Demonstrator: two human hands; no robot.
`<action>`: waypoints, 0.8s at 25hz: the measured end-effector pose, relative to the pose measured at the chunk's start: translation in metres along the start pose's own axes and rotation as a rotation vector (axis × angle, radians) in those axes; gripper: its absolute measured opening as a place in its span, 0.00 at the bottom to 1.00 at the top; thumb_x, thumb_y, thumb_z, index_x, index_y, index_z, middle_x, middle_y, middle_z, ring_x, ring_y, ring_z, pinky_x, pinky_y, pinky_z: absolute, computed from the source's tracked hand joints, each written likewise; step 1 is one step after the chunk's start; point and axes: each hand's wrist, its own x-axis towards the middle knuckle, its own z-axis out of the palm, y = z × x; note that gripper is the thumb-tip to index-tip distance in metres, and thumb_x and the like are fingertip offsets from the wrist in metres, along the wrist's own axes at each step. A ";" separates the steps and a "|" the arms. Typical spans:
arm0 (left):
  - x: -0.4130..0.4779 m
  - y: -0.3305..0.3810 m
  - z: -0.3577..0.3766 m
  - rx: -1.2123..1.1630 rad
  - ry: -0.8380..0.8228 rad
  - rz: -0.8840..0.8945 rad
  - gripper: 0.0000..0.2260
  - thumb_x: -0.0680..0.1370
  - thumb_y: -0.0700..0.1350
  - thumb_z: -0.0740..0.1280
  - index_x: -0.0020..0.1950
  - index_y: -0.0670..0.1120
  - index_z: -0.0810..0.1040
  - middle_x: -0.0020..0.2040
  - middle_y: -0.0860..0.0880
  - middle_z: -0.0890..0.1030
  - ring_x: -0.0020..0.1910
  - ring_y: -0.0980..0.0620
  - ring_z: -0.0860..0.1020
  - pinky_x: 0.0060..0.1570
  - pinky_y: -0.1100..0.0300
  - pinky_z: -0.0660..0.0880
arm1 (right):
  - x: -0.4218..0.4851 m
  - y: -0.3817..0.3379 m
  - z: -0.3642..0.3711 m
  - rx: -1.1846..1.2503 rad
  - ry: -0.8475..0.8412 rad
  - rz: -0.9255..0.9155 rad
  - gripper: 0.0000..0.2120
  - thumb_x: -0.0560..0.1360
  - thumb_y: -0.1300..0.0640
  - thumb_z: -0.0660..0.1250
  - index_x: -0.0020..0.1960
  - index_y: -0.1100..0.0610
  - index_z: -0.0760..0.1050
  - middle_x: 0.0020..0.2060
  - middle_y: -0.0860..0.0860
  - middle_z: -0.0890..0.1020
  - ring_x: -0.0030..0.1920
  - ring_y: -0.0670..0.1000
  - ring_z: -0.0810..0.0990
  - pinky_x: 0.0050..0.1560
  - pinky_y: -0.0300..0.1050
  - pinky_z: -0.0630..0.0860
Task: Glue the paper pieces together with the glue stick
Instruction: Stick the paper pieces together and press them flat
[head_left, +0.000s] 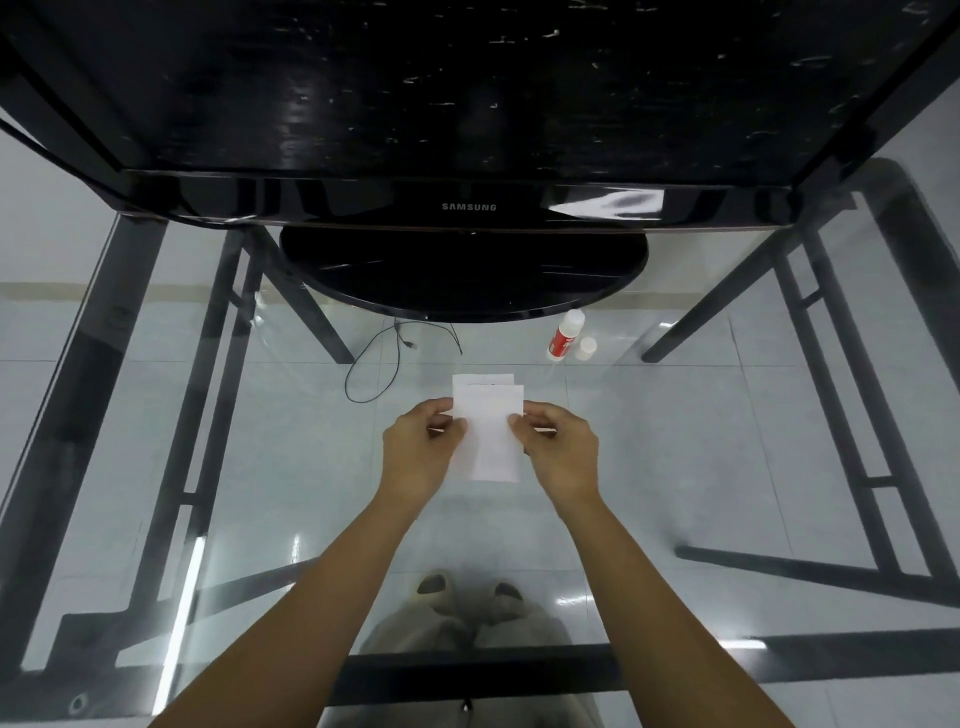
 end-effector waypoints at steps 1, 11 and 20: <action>0.001 -0.001 0.003 0.053 0.037 0.056 0.13 0.74 0.42 0.68 0.59 0.45 0.78 0.43 0.49 0.81 0.36 0.57 0.76 0.43 0.73 0.71 | 0.003 0.000 0.002 -0.011 0.010 -0.009 0.10 0.71 0.57 0.71 0.53 0.55 0.80 0.42 0.47 0.81 0.39 0.43 0.80 0.42 0.37 0.78; 0.011 -0.002 0.015 0.233 0.149 0.275 0.14 0.75 0.38 0.67 0.60 0.40 0.76 0.46 0.41 0.82 0.39 0.52 0.76 0.47 0.68 0.71 | 0.020 0.007 0.017 -0.169 0.085 -0.140 0.14 0.73 0.56 0.70 0.57 0.57 0.79 0.52 0.53 0.83 0.43 0.44 0.77 0.45 0.26 0.70; 0.012 -0.003 0.018 0.259 0.159 0.304 0.14 0.74 0.37 0.68 0.59 0.38 0.77 0.45 0.40 0.82 0.39 0.48 0.79 0.48 0.63 0.74 | 0.025 0.015 0.021 -0.214 0.092 -0.189 0.12 0.73 0.57 0.69 0.56 0.57 0.79 0.50 0.54 0.83 0.41 0.44 0.77 0.42 0.25 0.70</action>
